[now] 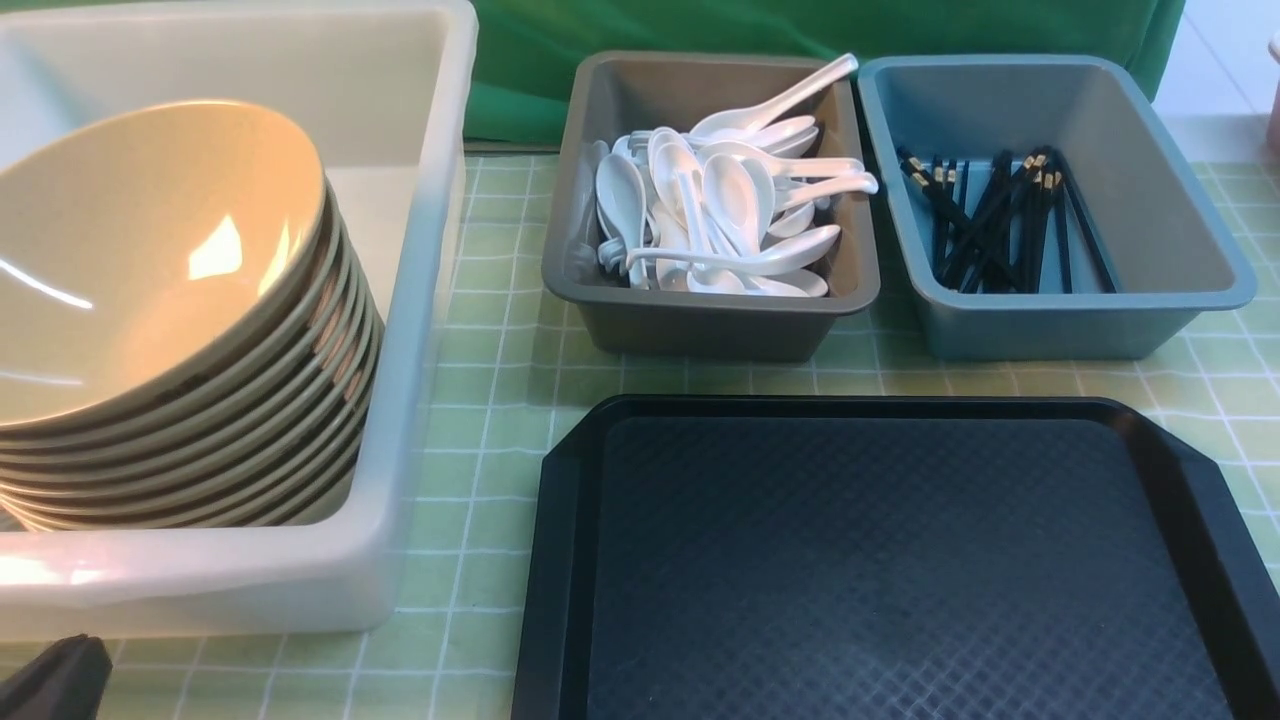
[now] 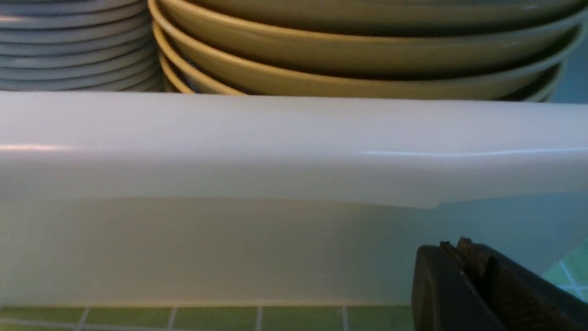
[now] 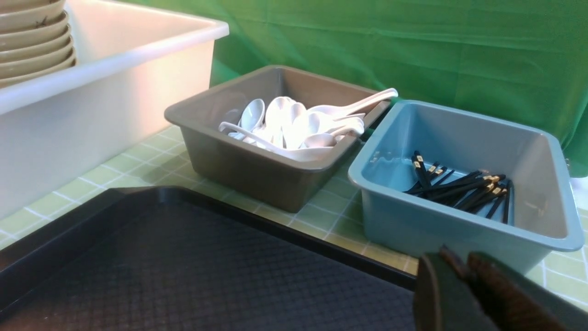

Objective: On green table put chopsticks spoon bowls plates into blue grey white boxes.

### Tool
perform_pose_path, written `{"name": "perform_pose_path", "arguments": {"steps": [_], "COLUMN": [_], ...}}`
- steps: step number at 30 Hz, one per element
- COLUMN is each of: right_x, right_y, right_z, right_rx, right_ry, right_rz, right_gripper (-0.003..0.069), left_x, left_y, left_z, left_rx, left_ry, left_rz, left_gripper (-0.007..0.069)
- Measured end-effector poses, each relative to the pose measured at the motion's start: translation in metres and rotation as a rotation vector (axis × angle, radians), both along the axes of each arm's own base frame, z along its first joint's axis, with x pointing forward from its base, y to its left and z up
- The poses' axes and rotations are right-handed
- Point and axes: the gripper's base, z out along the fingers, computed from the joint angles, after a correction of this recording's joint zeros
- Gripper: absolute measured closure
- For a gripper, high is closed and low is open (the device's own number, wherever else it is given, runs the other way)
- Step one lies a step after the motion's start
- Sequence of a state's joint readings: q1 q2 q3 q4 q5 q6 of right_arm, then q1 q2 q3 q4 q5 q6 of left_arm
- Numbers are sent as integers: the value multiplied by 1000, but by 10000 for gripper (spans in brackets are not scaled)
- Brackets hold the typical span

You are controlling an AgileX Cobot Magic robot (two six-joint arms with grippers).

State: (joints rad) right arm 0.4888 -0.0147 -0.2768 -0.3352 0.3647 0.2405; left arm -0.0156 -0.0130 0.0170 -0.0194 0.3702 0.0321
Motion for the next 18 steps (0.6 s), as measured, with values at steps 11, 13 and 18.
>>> {"name": "perform_pose_path", "arguments": {"steps": [11,13,18], "right_x": [0,0,0], "right_y": [0,0,0], "right_z": [0,0,0], "right_rx": [0,0,0], "right_ry": [0,0,0], "right_rz": [0,0,0], "right_gripper": [569,568,562], "left_x": [0,0,0], "left_y": [-1,-1,-1], "left_z": [0,0,0], "left_rx": [-25,-26,-26], "left_ry": [-1,-1,-1], "left_rz": [-3,-4,-4], "left_gripper": [627,627,627]}}
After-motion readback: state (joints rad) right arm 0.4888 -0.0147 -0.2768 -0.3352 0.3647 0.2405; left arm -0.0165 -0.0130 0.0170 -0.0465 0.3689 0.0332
